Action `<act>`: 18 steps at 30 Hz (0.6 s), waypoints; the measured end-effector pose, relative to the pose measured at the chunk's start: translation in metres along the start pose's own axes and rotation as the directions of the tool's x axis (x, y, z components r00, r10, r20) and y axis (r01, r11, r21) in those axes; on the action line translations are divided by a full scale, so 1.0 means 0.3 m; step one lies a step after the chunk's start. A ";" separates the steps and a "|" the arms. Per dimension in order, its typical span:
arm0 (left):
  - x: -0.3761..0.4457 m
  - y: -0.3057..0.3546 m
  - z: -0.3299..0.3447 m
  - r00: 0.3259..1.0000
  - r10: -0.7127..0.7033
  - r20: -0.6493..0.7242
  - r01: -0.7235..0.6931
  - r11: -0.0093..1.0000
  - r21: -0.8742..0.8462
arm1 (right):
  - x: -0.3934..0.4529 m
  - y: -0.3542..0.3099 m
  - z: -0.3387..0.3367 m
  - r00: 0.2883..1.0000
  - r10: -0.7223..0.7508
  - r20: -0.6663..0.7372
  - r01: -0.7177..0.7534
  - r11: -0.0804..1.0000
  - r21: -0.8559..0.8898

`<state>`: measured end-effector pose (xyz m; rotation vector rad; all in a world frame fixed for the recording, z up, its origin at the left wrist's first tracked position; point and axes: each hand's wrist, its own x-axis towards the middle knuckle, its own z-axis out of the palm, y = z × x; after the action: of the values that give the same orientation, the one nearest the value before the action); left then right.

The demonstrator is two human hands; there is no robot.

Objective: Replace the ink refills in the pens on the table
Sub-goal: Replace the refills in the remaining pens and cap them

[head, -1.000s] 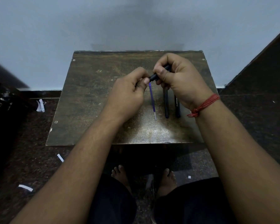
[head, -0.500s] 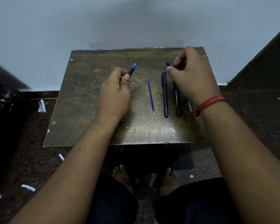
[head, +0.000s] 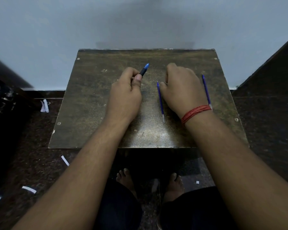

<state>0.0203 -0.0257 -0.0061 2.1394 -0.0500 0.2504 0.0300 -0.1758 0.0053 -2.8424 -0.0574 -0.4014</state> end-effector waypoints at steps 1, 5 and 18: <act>0.000 0.000 0.001 1.000 -0.003 0.002 0.003 1.000 -0.002 | -0.002 0.002 0.001 1.000 -0.004 0.002 0.004 1.000 -0.012; 0.001 0.000 0.003 1.000 -0.004 -0.001 0.004 1.000 -0.001 | 0.000 0.008 0.010 1.000 -0.006 0.028 0.006 1.000 -0.028; -0.002 0.001 0.005 1.000 -0.003 0.016 0.002 0.999 0.038 | 0.038 0.123 -0.091 0.974 0.215 -0.070 -0.194 0.953 0.233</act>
<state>0.0198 -0.0270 -0.0068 2.1790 -0.0520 0.2348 0.0366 -0.2187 0.0243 -2.5699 0.1969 -0.4522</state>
